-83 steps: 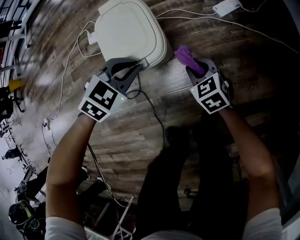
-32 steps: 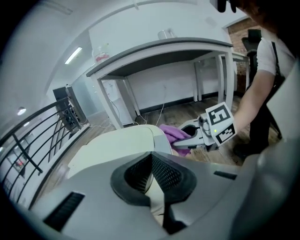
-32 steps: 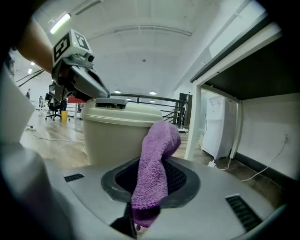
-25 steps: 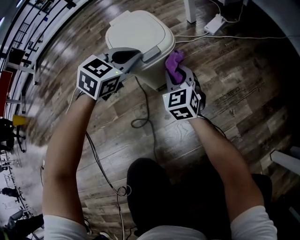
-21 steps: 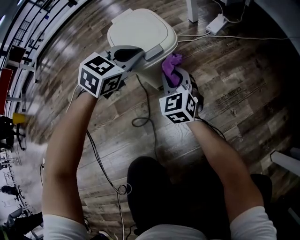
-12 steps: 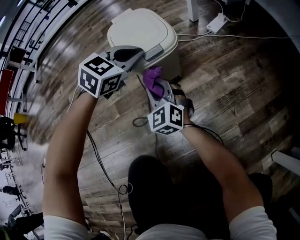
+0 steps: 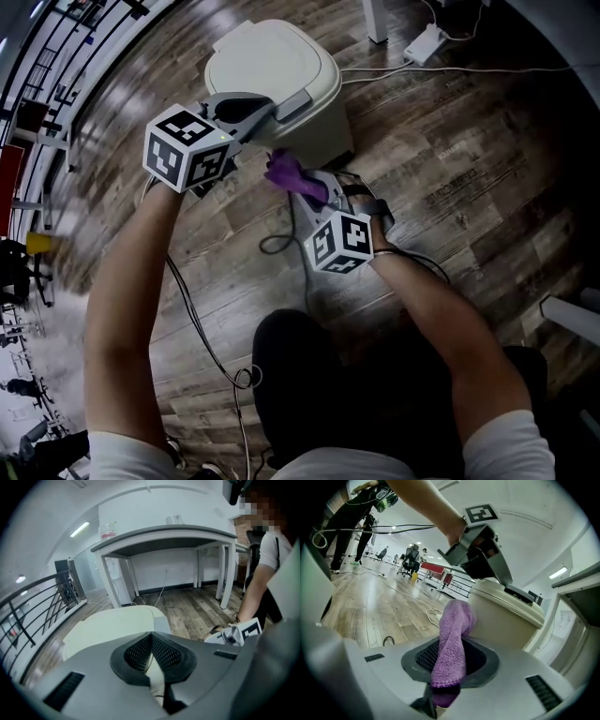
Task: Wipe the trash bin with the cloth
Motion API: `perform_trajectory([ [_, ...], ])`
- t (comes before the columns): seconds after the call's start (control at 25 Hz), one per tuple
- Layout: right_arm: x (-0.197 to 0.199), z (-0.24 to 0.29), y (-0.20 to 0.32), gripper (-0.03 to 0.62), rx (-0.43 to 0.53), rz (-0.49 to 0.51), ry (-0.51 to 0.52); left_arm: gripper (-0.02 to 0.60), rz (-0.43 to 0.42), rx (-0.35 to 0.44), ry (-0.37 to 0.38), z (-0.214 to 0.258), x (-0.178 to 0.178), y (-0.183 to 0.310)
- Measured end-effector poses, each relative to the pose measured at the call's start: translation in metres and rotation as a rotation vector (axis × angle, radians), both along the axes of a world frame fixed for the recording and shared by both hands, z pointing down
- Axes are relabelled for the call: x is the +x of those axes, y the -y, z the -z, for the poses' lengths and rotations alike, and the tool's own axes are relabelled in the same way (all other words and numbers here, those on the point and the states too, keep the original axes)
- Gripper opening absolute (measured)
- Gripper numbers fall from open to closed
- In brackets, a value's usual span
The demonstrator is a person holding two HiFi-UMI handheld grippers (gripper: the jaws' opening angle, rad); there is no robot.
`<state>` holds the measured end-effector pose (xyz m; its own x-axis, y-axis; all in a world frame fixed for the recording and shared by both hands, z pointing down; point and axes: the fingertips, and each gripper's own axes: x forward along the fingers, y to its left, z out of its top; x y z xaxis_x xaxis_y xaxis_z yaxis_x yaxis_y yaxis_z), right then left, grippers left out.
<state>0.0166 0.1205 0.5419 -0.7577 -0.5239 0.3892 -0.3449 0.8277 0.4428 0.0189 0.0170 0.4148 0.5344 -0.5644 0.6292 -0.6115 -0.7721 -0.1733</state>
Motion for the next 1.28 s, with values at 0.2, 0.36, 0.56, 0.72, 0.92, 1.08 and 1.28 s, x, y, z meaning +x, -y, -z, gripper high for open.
perform_trajectory([
  [0.2,0.046,-0.021,0.026,0.098,-0.047,-0.144,-0.018,0.005,-0.093,0.076,0.058,0.016,0.021,-0.009],
  [0.36,0.084,-0.041,0.046,0.098,-0.137,-0.289,-0.01,0.005,-0.133,0.074,0.136,0.006,0.032,-0.01],
  [0.56,0.122,-0.051,0.084,0.098,-0.253,-0.445,0.039,0.003,-0.112,0.058,0.19,0.001,0.032,-0.001],
  [0.72,0.138,-0.052,0.111,0.098,-0.309,-0.505,0.072,0.003,-0.072,0.031,0.1,-0.001,0.038,0.003],
  [0.92,0.124,-0.054,0.122,0.098,-0.362,-0.497,0.112,0.003,-0.06,0.012,0.059,-0.003,0.038,0.003],
  [1.08,0.108,-0.057,0.123,0.098,-0.376,-0.474,0.125,0.003,-0.051,-0.008,0.048,-0.002,0.037,0.005],
  [1.28,0.091,-0.05,0.116,0.098,-0.348,-0.424,0.128,0.003,-0.05,-0.013,0.045,-0.001,0.036,0.005],
])
